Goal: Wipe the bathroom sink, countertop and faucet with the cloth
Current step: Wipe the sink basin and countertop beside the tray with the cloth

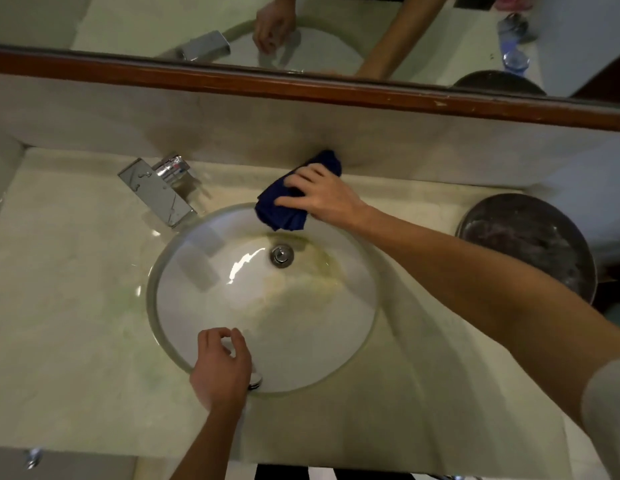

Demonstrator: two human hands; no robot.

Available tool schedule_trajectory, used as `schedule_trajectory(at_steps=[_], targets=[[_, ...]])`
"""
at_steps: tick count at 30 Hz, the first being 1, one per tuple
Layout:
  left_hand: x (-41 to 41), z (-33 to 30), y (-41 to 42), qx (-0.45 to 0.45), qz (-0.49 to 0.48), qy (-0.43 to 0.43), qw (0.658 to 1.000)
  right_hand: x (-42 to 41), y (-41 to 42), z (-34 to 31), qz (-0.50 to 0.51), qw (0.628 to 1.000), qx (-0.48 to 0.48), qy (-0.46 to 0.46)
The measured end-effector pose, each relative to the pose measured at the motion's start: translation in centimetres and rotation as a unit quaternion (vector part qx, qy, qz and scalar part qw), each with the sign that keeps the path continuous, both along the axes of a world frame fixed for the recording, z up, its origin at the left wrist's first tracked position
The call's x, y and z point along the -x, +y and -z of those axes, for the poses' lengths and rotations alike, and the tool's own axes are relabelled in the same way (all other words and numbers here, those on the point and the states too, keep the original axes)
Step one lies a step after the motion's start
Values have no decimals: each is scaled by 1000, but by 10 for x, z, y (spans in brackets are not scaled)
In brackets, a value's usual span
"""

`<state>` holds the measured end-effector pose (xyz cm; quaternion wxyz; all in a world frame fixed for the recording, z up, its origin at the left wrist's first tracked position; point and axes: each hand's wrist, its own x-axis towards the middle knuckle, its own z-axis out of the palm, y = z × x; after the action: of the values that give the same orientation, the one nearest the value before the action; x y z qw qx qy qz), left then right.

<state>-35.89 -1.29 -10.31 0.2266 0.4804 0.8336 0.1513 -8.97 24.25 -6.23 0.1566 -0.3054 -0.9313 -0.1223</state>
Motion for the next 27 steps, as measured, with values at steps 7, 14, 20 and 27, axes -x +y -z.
schedule_trajectory(at_steps=[7,14,20,27], targets=[[-3,2,1,-3,-15,26,1000,-21,8,26,38,997,58,-21],[-4,5,-1,11,-7,51,999,-107,-36,23,281,950,137,19],[-5,0,-1,20,3,52,998,-137,-54,1,333,932,138,45],[-7,1,-2,9,10,64,998,-130,-29,-1,232,971,51,-38]])
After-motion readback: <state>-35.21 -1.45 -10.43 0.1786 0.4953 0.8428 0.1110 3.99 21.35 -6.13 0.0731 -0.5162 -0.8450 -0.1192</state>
